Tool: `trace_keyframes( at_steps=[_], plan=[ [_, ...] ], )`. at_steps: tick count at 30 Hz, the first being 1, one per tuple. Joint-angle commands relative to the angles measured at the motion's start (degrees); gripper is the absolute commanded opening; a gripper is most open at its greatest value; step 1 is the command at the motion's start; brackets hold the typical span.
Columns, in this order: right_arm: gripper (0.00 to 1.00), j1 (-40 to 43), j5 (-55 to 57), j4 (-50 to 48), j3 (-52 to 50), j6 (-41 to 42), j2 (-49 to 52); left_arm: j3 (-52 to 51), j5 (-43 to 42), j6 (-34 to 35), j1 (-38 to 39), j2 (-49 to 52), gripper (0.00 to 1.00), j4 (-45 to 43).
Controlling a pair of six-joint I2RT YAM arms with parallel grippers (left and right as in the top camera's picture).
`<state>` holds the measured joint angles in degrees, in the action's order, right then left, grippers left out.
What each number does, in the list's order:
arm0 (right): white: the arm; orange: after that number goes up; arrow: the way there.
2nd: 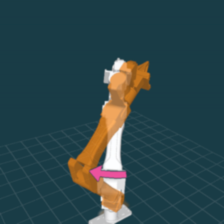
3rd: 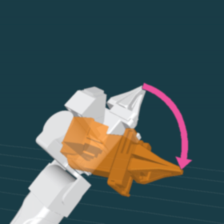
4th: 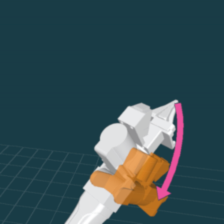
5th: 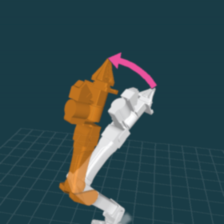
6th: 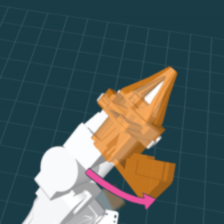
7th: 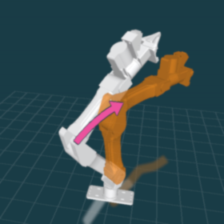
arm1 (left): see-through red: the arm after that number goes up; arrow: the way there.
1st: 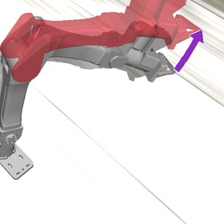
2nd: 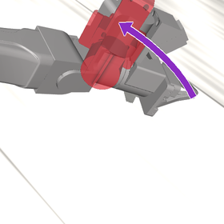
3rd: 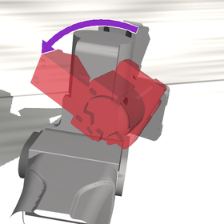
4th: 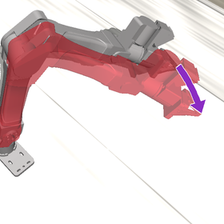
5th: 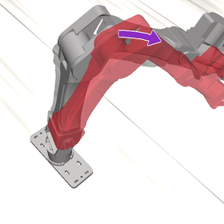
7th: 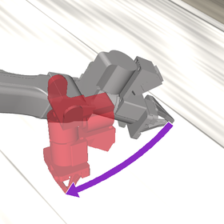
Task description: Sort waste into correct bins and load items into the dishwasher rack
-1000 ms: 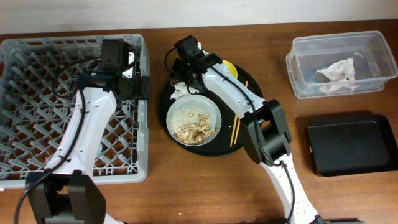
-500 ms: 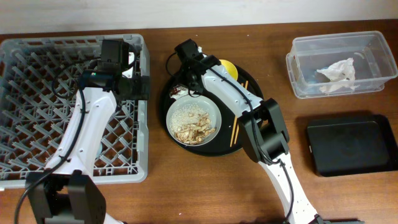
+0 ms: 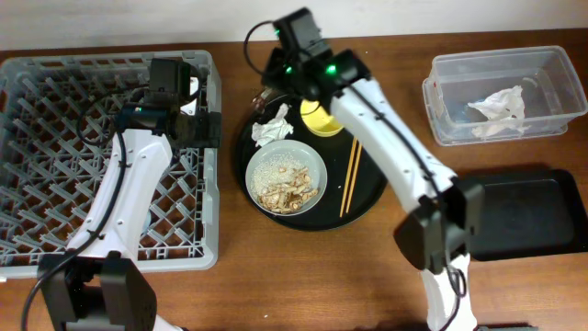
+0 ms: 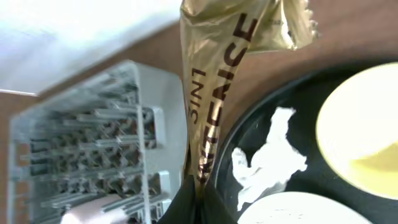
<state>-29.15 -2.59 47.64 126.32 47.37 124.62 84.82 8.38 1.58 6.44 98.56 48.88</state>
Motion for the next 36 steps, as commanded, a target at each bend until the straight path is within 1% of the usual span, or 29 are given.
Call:
trace_keyframes(
  at_steps=[1, 3, 6, 8, 9, 11, 12, 14, 16, 17, 18, 20, 21, 22, 23, 24, 26, 29, 30, 32, 34, 35, 36],
  plan=[
    [0.04, 7.85, 2.49, 2.69, 0.35, -3.67, -7.08, -0.13, -0.22, 0.57, -0.22, -0.81, 0.99, 0.07],
    [0.04, 14.71, 2.36, 5.33, 0.35, -5.73, -9.25, -0.13, -0.22, 0.59, -0.22, -0.81, 0.99, 0.07],
    [0.04, 24.68, -2.75, 7.54, 0.35, -14.29, -9.73, -0.13, -0.22, 0.57, -0.22, -0.81, 0.99, 0.07],
    [0.04, 30.40, -3.19, 9.99, 0.33, -16.02, -9.44, -0.13, -0.22, 0.57, -0.22, -0.81, 0.99, 0.07],
    [0.04, 34.86, -3.26, 10.71, 0.33, -18.16, -9.01, -0.13, -0.22, 0.59, -0.22, -0.81, 1.00, 0.04],
    [0.07, 38.73, -3.19, 10.60, 0.33, -20.55, -8.09, -0.13, -0.22, 0.57, -0.22, -0.81, 0.99, 0.07],
    [0.09, 40.04, -3.19, 10.62, 0.33, -20.65, -7.65, -0.13, -0.22, 0.57, -0.22, -0.81, 0.99, 0.07],
    [0.10, 42.73, -3.19, 10.69, 0.33, -21.05, -6.05, -0.13, -0.22, 0.59, -0.22, -0.81, 0.99, 0.07],
    [0.13, 44.76, -3.17, 10.47, 0.33, -21.00, -4.33, -0.13, -0.22, 0.59, -0.22, -0.81, 0.99, 0.07],
    [0.18, 45.42, -3.15, 10.36, 0.33, -21.00, -3.67, -0.13, -0.22, 0.57, -0.22, -0.81, 0.99, 0.07],
    [0.25, 46.27, -3.15, 10.05, 0.33, -21.03, -2.69, -0.13, -0.22, 0.59, -0.22, -0.81, 0.99, 0.07],
    [0.26, 47.34, -3.02, 10.05, 0.33, -21.00, -1.53, -0.13, -0.22, 0.57, -0.22, -0.81, 0.99, 0.04],
    [0.51, 47.89, -3.23, 10.49, 0.33, -21.03, -1.27, -0.13, -0.22, 0.59, -0.22, -0.81, 0.99, 0.04],
    [0.66, 47.98, -3.54, 10.93, 0.33, -21.18, -1.22, -0.13, -0.22, 0.59, -0.22, -0.81, 0.99, 0.04],
    [0.70, 47.95, -4.92, 11.15, 0.33, -22.73, -1.22, -0.13, -0.22, 0.59, -0.22, -0.81, 0.99, 0.07],
    [0.71, 47.89, -9.49, 11.13, 0.35, -26.12, -1.25, -0.13, -0.22, 0.57, -0.22, -0.81, 0.99, 0.07],
    [0.72, 47.50, -20.09, 11.37, 0.35, -29.66, -1.25, -0.13, -0.22, 0.59, -0.22, -0.81, 0.99, 0.07],
    [0.72, 44.06, -34.05, 12.59, 0.35, -32.41, -1.25, -0.13, -0.22, 0.57, -0.22, -0.81, 0.99, 0.07],
    [0.72, 41.79, -35.39, 13.57, 0.35, -32.50, -1.25, -0.13, -0.22, 0.57, -0.22, -0.81, 0.99, 0.07],
    [0.73, 37.11, -35.26, 15.21, 0.35, -34.29, -1.25, -0.13, -0.22, 0.57, -0.22, -0.81, 0.99, 0.07],
    [0.74, 30.88, -31.67, 16.70, 0.33, -35.12, -1.25, -0.13, -0.22, 0.57, -0.22, -0.81, 0.99, 0.04],
    [0.75, 26.62, -27.12, 16.90, 0.33, -34.84, -1.22, -0.13, -0.22, 0.59, -0.22, -0.81, 0.99, 0.07],
    [0.76, 21.14, -19.02, 16.83, 0.33, -32.24, -1.22, -0.13, -0.22, 0.59, -0.22, -0.81, 0.99, 0.07]
  ],
)
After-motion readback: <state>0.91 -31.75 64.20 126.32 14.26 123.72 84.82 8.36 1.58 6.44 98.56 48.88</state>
